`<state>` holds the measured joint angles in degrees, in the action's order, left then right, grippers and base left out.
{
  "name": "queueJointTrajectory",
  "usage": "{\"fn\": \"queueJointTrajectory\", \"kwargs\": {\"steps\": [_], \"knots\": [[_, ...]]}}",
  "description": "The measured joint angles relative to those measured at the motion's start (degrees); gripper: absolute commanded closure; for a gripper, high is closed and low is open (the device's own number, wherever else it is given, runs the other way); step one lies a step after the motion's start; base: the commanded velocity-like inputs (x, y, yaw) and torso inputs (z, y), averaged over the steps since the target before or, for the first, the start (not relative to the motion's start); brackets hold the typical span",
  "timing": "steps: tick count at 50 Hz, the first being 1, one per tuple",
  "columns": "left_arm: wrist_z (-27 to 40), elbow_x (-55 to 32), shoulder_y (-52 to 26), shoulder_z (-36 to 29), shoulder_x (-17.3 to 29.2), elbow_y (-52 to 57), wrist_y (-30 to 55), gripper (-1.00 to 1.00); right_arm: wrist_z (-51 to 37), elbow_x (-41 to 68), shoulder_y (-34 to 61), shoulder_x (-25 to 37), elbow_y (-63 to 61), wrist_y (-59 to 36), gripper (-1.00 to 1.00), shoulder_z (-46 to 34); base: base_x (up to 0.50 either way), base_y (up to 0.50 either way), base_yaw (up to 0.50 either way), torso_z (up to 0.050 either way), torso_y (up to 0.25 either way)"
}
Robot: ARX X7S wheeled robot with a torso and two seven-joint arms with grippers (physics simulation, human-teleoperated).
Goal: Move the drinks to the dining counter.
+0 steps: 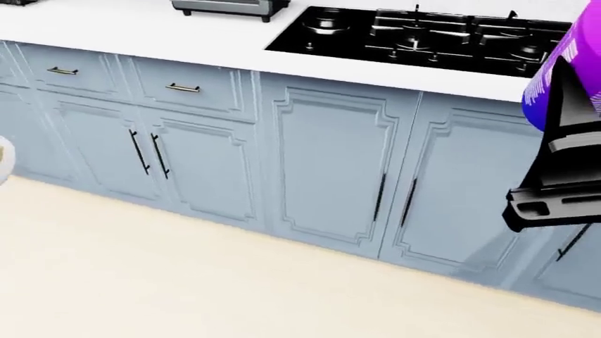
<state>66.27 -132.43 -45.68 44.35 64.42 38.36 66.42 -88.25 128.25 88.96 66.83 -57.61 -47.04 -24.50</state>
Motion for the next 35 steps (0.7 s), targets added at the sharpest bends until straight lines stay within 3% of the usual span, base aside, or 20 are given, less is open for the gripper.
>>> {"fn": "queueJointTrajectory", "kwargs": {"steps": [35], "knots": [[-0.4,1.1,0.9,-0.4,-0.2,1.0,-0.3,1.0,0.3,-0.2,4.5,-0.3,-0.7,0.7,1.0,-4.8,0.11,0.05,0.5,0.0,0.001]]}}
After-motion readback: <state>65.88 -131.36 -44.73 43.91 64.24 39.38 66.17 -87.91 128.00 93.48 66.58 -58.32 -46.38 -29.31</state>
